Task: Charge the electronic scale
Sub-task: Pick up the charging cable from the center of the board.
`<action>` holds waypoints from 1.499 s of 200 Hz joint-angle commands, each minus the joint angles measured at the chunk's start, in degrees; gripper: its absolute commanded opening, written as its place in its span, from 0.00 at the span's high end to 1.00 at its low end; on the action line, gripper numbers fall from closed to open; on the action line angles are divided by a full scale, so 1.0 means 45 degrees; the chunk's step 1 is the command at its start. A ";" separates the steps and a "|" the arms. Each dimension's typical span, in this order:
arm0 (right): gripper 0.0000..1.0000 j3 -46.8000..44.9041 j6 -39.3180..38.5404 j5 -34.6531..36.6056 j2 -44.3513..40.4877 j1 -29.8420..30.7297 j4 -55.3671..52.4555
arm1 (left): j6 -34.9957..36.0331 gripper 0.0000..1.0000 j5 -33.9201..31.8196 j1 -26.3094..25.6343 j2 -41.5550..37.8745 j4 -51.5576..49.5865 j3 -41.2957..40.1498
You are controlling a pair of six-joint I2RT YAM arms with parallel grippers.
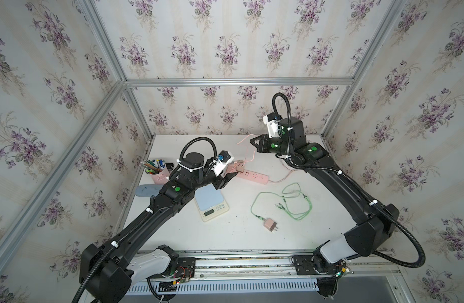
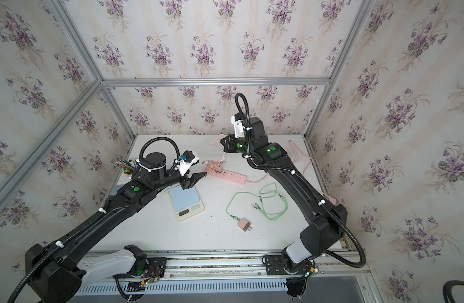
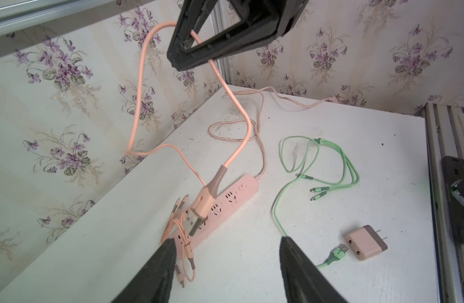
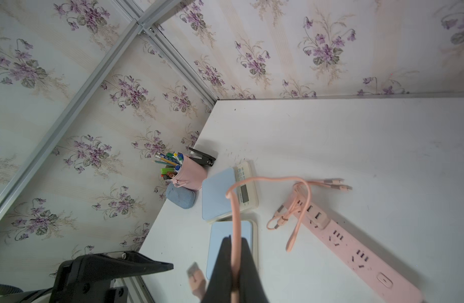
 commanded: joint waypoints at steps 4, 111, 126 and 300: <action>1.00 -0.0489 0.0487 -0.0231 -0.0742 -0.0372 -0.0642 | 0.1045 0.37 -0.0293 -0.0507 0.0464 0.0840 0.0120; 1.00 -0.1816 0.1367 -0.1745 -0.2054 -0.1384 -0.0353 | 0.1308 0.44 -0.0307 -0.1963 0.3457 0.1213 0.1965; 1.00 -0.1868 0.1438 -0.1974 -0.2078 -0.1503 -0.0310 | 0.1158 0.53 -0.0196 -0.1963 0.3758 0.1327 0.2046; 1.00 -0.3403 0.2633 -0.3689 -0.2733 -0.2966 0.1131 | 0.0274 0.78 0.0466 -0.1874 0.4177 0.1220 0.2188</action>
